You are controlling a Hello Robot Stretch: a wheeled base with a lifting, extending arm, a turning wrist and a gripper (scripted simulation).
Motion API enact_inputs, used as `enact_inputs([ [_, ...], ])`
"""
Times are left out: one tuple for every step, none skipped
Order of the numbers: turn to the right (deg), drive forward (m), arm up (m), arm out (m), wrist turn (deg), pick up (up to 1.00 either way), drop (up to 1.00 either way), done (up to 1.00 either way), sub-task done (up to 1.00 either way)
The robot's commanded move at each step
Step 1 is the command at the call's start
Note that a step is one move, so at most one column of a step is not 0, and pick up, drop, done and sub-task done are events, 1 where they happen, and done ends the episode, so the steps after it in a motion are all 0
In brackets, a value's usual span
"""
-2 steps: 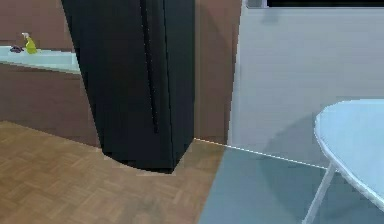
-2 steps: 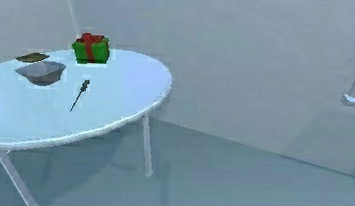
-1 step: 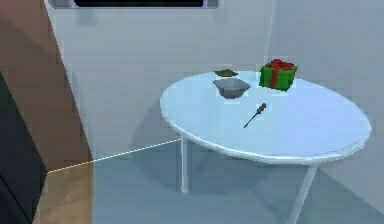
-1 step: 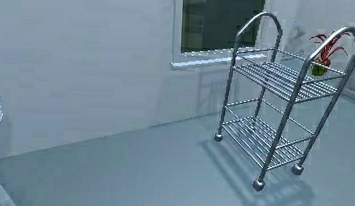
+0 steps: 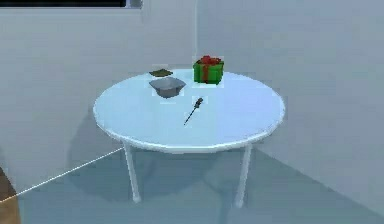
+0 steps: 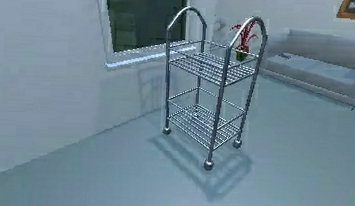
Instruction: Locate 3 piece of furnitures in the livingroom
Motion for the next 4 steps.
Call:
enact_inputs([
  [0.0,0.0,0.0,0.0,0.0,0.0,0.0,0.0,1.0],
  [45.0,0.0,0.0,0.0,0.0,0.0,0.0,0.0,0.0],
  [45.0,0.0,0.0,0.0,0.0,0.0,0.0,0.0,0.0],
  [39.0,0.0,0.0,0.0,0.0,0.0,0.0,0.0,0.0],
])
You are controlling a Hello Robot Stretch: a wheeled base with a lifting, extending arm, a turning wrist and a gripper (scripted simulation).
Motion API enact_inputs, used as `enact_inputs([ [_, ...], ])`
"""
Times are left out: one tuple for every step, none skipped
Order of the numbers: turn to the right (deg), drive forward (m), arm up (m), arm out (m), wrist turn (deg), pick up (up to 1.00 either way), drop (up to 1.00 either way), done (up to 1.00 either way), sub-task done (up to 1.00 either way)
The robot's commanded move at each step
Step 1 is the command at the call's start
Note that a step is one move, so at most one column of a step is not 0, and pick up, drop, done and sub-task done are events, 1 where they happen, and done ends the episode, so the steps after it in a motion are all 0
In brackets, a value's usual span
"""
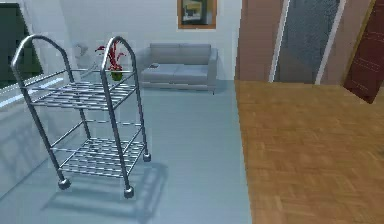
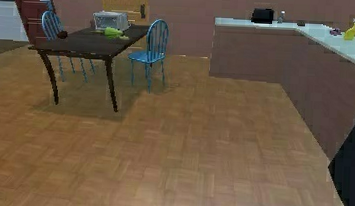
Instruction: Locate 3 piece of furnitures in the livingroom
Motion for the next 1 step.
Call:
enact_inputs([
  [0.0,1.0,0.0,0.0,0.0,0.0,0.0,0.0,0.0],
])
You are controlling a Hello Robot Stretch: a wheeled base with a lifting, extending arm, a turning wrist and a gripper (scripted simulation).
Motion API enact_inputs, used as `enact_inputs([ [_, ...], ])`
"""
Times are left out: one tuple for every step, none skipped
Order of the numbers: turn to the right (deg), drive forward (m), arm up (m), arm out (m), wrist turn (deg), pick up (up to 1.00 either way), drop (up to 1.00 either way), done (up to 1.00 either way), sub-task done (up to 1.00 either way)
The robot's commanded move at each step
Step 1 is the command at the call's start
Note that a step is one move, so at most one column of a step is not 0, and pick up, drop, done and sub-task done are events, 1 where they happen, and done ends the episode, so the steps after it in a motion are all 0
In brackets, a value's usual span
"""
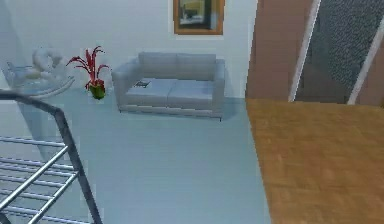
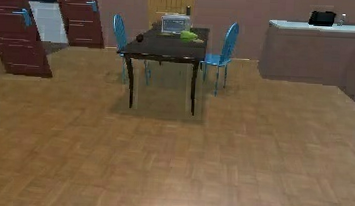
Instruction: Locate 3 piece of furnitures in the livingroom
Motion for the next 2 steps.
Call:
enact_inputs([
  [0.0,0.75,0.0,0.0,0.0,0.0,0.0,0.0,0.0],
  [-30.0,0.0,0.0,0.0,0.0,0.0,0.0,0.0,0.0],
])
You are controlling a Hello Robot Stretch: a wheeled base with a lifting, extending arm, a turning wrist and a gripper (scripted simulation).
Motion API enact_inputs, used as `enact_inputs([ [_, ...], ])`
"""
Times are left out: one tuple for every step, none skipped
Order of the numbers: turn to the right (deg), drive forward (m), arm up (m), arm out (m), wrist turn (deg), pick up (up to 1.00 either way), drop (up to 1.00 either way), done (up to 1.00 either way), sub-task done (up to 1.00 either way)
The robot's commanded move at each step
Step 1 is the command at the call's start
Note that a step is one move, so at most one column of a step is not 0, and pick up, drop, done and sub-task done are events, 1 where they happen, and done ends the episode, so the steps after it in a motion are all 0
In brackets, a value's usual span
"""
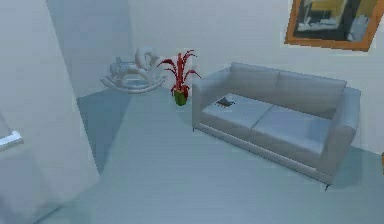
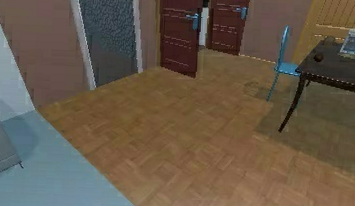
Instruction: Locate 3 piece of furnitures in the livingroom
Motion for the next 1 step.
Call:
enact_inputs([
  [0.0,0.35,0.0,0.0,0.0,0.0,0.0,0.0,0.0],
])
